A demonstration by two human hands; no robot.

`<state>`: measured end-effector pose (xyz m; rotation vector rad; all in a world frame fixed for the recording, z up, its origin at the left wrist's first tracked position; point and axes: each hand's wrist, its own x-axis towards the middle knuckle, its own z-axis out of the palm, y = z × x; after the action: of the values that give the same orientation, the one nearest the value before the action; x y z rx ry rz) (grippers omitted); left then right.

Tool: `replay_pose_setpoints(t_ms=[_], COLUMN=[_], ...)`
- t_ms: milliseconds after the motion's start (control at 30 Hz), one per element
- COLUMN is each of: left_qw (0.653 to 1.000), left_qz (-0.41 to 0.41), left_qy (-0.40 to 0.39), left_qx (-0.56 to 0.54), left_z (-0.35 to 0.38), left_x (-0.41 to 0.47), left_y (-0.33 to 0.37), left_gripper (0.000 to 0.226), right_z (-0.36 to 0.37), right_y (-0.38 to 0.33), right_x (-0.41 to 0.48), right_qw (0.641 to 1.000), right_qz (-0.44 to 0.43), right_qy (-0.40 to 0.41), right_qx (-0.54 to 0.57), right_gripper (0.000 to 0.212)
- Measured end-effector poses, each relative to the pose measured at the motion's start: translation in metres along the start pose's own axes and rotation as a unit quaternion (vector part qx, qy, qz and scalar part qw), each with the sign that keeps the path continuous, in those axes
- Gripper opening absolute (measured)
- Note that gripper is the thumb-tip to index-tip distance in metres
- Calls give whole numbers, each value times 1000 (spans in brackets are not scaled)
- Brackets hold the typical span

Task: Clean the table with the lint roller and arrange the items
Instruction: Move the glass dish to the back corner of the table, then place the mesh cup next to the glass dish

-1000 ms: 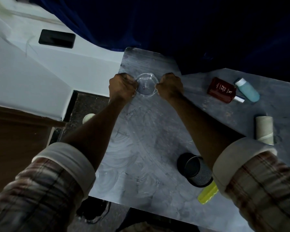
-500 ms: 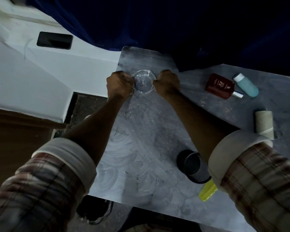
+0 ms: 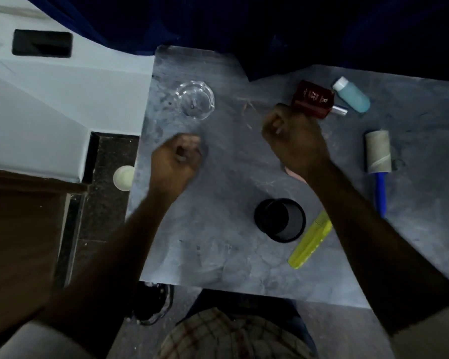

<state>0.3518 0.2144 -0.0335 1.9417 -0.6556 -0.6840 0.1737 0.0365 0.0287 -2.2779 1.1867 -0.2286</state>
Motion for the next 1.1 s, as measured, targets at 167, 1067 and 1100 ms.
replay_pose_setpoints(t_ms=[167,1067,1100], left_qw=[984,973,973], left_qz=[59,117,118], left_qy=[-159,-191,-188], left_qx=[51,58,57], left_z=[22,72,70], left_x=[-81,-131,-130], left_y=[-8,-25,-24], left_gripper=[45,78,78], right_z=[-28,32,32], right_y=[38,74,72], right_x=[-91,-190,-187], right_qw=[997,962,960], right_qz=[28,127,124], right_qy=[39,-70,-68], right_qx=[55,232,240], right_gripper=[2,63,63])
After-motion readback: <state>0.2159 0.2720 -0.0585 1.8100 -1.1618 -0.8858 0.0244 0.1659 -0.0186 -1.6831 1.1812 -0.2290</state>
